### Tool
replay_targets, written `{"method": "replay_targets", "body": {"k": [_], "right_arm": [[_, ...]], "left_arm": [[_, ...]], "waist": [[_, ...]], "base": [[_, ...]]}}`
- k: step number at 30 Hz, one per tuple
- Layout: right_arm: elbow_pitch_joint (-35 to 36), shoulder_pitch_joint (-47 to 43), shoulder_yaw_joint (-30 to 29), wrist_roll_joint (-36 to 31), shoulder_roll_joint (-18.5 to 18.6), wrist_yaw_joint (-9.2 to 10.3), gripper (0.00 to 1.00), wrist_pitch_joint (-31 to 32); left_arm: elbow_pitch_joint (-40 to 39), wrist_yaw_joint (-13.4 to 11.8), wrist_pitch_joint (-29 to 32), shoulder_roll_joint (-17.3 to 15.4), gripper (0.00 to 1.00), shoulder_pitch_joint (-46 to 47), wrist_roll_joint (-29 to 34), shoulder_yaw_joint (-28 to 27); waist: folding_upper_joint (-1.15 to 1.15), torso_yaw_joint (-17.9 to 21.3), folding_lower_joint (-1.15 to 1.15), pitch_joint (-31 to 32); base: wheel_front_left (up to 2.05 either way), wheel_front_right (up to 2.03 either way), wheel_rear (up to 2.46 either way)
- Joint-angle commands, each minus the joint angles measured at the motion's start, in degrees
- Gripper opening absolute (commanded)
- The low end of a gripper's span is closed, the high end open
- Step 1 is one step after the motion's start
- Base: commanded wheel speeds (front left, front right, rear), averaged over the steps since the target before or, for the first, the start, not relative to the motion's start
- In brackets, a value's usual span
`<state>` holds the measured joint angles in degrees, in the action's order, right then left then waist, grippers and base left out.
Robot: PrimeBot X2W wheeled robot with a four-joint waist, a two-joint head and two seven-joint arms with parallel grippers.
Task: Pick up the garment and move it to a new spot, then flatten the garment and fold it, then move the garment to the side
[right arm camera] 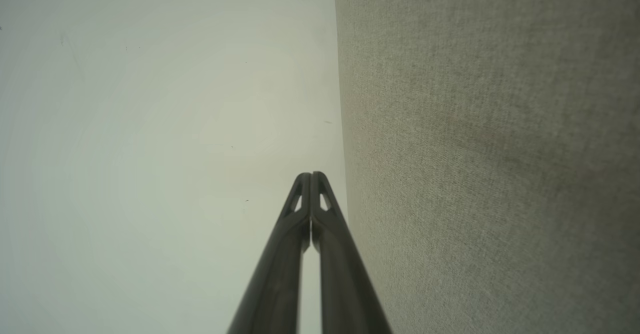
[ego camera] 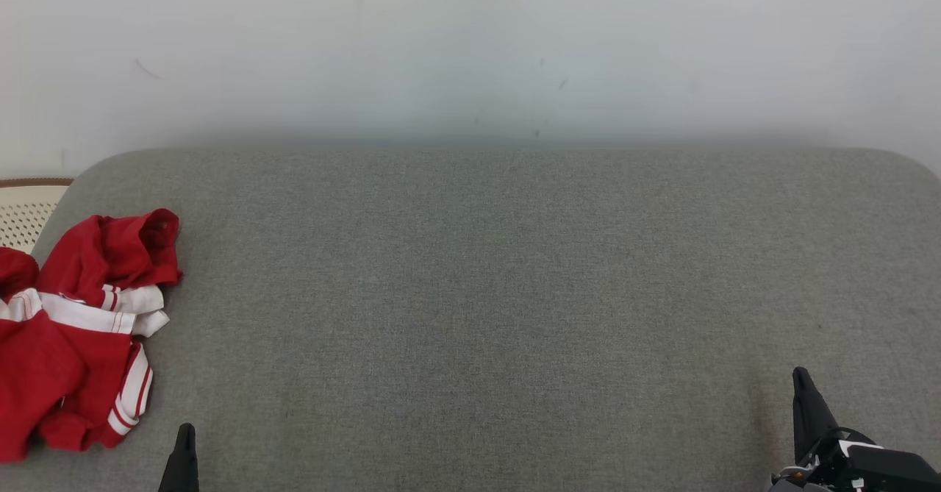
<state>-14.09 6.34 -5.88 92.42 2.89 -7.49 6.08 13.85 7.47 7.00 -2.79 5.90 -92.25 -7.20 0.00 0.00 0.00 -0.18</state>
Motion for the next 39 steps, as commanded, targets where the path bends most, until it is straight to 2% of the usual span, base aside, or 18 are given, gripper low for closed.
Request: {"method": "replay_targets", "body": {"k": [1, 28, 29, 39], "right_arm": [[0.1, 0.0, 0.1, 0.1, -0.1, 0.00, 0.00, 0.1], [0.1, 0.0, 0.1, 0.1, -0.1, 0.00, 0.00, 0.1], [0.0, 0.0, 0.0, 0.0, 0.0, 0.00, 1.00, 0.0], [-0.3, 0.0, 2.3, -2.2, 0.8, 0.01, 1.00, -2.1]], "left_arm": [[-0.2, 0.2, 0.2, -0.2, 0.00, 0.1, -0.2, -0.2], [-0.2, 0.2, 0.2, -0.2, 0.00, 0.1, -0.2, -0.2], [0.0, 0.0, 0.0, 0.0, 1.00, 0.0, 0.0, 0.0], [1.2, 0.0, -2.3, 0.0, 1.00, 0.1, 2.7, 1.1]], "waist": [[0.00, 0.0, 0.00, 0.0], [0.00, 0.0, 0.00, 0.0], [0.00, 0.0, 0.00, 0.0], [0.00, 0.0, 0.00, 0.0]], "base": [[0.00, 0.00, 0.00], [0.00, 0.00, 0.00], [0.00, 0.00, 0.00], [0.00, 0.00, 0.00]]}}
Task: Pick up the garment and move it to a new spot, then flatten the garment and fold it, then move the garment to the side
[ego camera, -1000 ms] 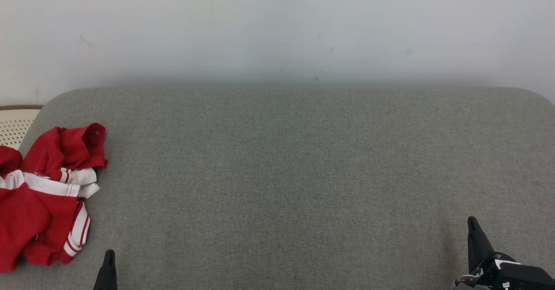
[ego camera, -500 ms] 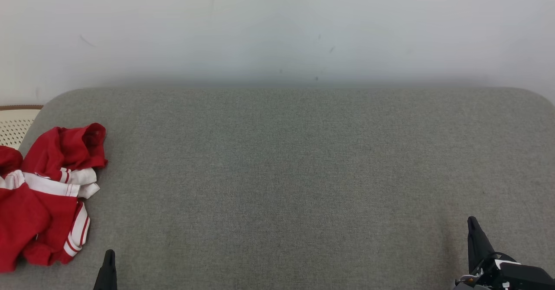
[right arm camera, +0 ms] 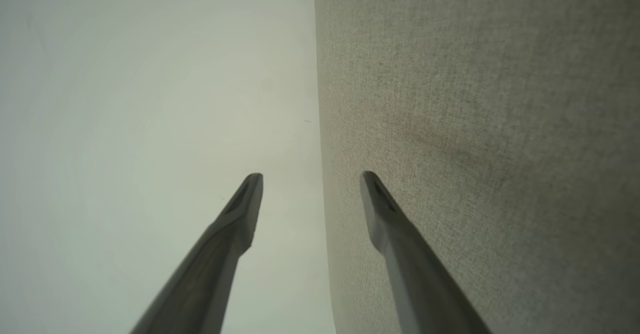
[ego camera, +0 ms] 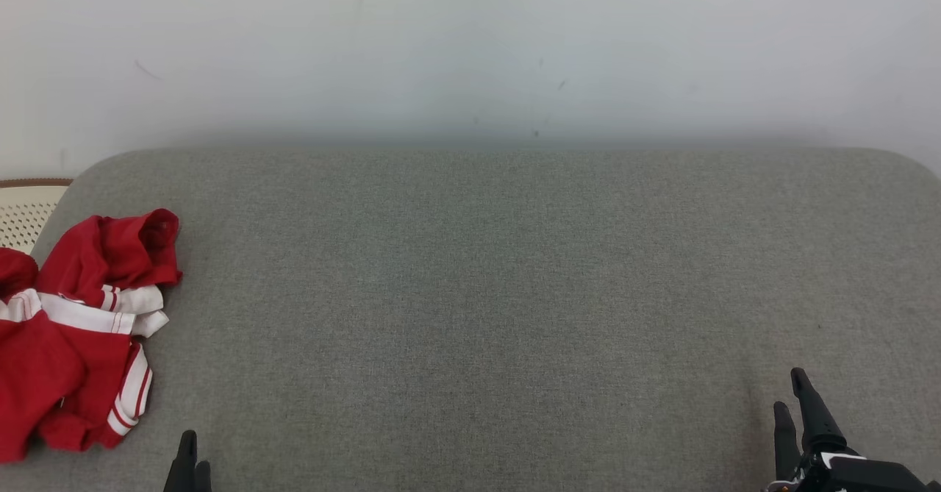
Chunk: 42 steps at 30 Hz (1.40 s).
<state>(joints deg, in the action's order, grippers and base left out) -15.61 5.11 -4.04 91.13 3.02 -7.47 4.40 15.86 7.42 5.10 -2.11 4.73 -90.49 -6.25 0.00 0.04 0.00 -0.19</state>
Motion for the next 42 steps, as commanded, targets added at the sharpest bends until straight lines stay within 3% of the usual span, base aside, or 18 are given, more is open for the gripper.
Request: {"method": "replay_targets", "body": {"k": [1, 12, 28, 42], "right_arm": [[1.2, 1.4, 1.0, -1.5, 1.0, -0.01, 1.00, -0.8], [0.6, 2.5, 3.7, -10.6, 2.1, -0.02, 1.00, -3.7], [-0.3, 3.4, 6.8, -29.7, 3.1, -0.02, 1.00, -7.4], [-0.7, 3.8, 10.2, -40.3, 4.6, -0.02, 1.00, -9.9]], "left_arm": [[-0.9, 0.0, -0.7, -0.7, 1.00, 1.3, 1.6, 0.2], [-1.1, 0.0, -3.7, -0.6, 1.00, 1.9, 13.4, 0.3], [-1.9, -0.4, -7.6, -0.7, 1.00, 2.1, 36.6, 0.7], [-1.6, -1.9, -10.2, -1.2, 1.00, 2.4, 48.9, 1.7]], "waist": [[0.00, 0.0, 0.00, 0.0], [0.00, 0.1, 0.00, 0.0], [0.00, 0.2, 0.00, 0.0], [0.00, 0.2, 0.00, -0.1]], "base": [[0.00, 0.00, 0.00], [0.00, 0.00, 0.00], [0.00, 0.00, 0.00], [0.00, 0.00, 0.00]]}}
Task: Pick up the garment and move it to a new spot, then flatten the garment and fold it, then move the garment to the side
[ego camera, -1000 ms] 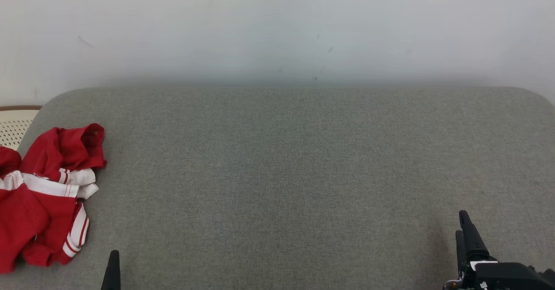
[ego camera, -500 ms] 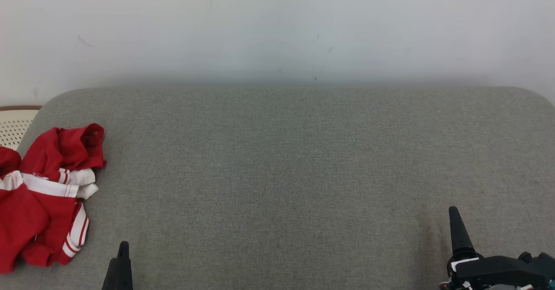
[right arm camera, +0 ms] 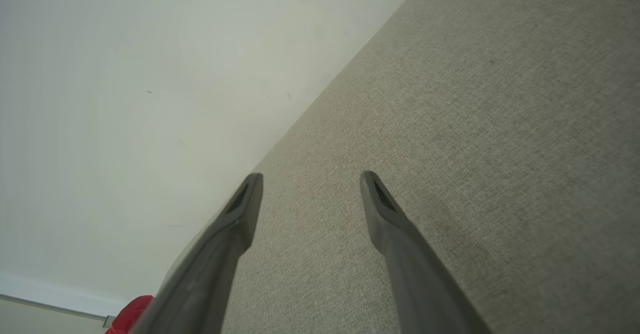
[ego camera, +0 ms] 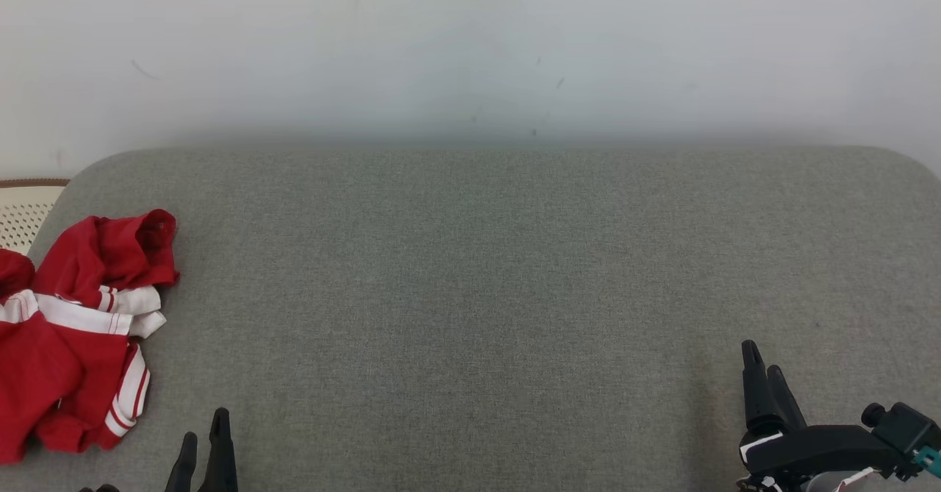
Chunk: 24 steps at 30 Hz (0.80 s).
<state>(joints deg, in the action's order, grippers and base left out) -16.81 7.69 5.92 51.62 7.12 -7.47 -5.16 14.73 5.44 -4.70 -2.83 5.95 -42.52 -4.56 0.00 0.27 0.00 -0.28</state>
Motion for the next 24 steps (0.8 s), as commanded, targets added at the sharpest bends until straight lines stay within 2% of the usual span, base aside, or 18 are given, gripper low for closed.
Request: {"method": "replay_targets", "body": {"k": [1, 24], "right_arm": [[0.5, 1.3, 0.6, -1.5, 0.7, -0.02, 1.00, -0.5], [-0.7, 2.0, 5.6, -16.0, 2.1, -0.03, 1.00, -4.3]], "left_arm": [[-0.4, -0.1, -0.6, -0.5, 1.00, 1.2, 1.8, 0.2], [0.9, -2.8, -4.6, -1.4, 1.00, 1.4, 17.5, 2.4]], "waist": [[0.00, 0.0, 0.00, 0.0], [0.00, -0.1, 0.00, 0.2]], "base": [[0.00, 0.00, 0.00], [0.00, 0.00, 0.00]]}}
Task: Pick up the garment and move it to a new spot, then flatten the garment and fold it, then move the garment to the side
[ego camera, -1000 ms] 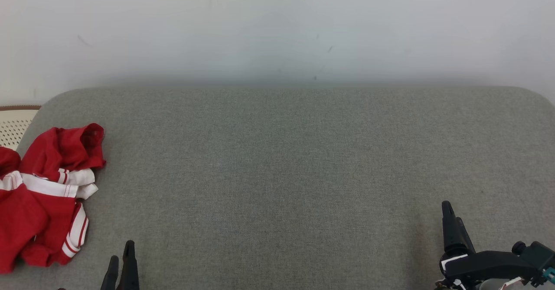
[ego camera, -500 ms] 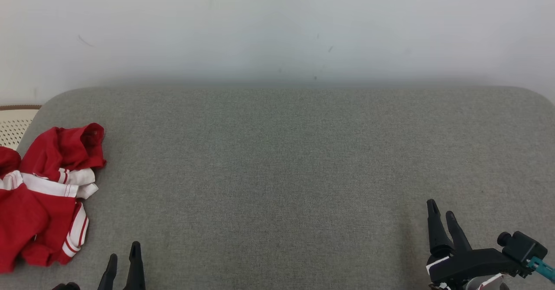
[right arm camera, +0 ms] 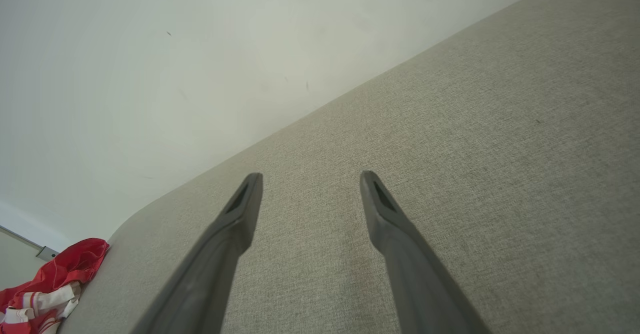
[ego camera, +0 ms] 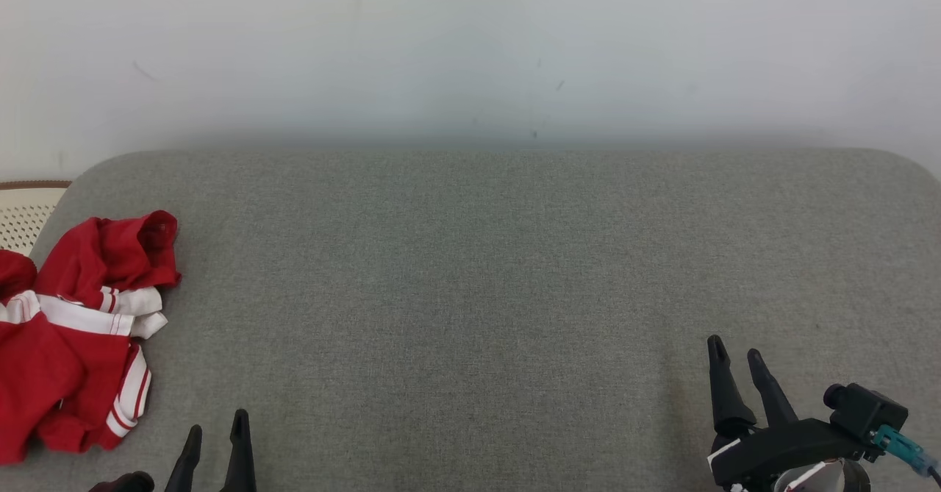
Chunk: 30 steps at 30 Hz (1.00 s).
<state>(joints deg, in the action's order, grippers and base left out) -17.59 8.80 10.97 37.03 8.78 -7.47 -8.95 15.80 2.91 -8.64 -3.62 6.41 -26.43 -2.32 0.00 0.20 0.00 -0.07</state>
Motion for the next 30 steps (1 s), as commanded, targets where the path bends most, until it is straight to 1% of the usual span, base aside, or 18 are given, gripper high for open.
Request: {"method": "replay_targets", "body": {"k": [1, 9, 21, 25, 30], "right_arm": [[-0.1, 0.9, 0.8, -1.8, 0.5, -0.03, 1.00, -0.7], [-0.7, 1.4, 2.1, -5.2, 0.9, -0.03, 1.00, -1.6], [-1.1, 2.1, 3.7, -12.4, 1.1, -0.03, 1.00, -3.1], [-1.0, 2.3, 4.3, -14.5, 1.3, -0.04, 1.00, -3.6], [-1.4, 2.1, 3.9, -16.9, 1.1, -0.04, 1.00, -4.2]], "left_arm": [[-0.1, -0.3, -0.8, -0.6, 1.00, 0.9, 2.0, 0.2], [0.3, -0.8, -1.8, -0.7, 1.00, 0.9, 6.0, 0.6], [0.5, -1.6, -3.3, -1.0, 1.00, 1.2, 12.9, 1.7], [0.6, -2.4, -3.8, -0.8, 1.00, 1.4, 14.7, 1.5], [0.8, -2.9, -4.4, -0.9, 1.00, 1.5, 16.9, 1.7]], "waist": [[0.00, 0.0, 0.00, 0.0], [0.00, 0.0, 0.00, 0.1], [0.00, -0.1, 0.00, 0.1], [0.00, -0.1, 0.00, 0.1], [0.00, -0.1, 0.00, 0.1]], "base": [[0.00, 0.00, 0.00], [0.00, 0.00, 0.00], [0.00, 0.00, 0.00], [0.00, 0.00, 0.00], [0.00, 0.00, 0.00]]}}
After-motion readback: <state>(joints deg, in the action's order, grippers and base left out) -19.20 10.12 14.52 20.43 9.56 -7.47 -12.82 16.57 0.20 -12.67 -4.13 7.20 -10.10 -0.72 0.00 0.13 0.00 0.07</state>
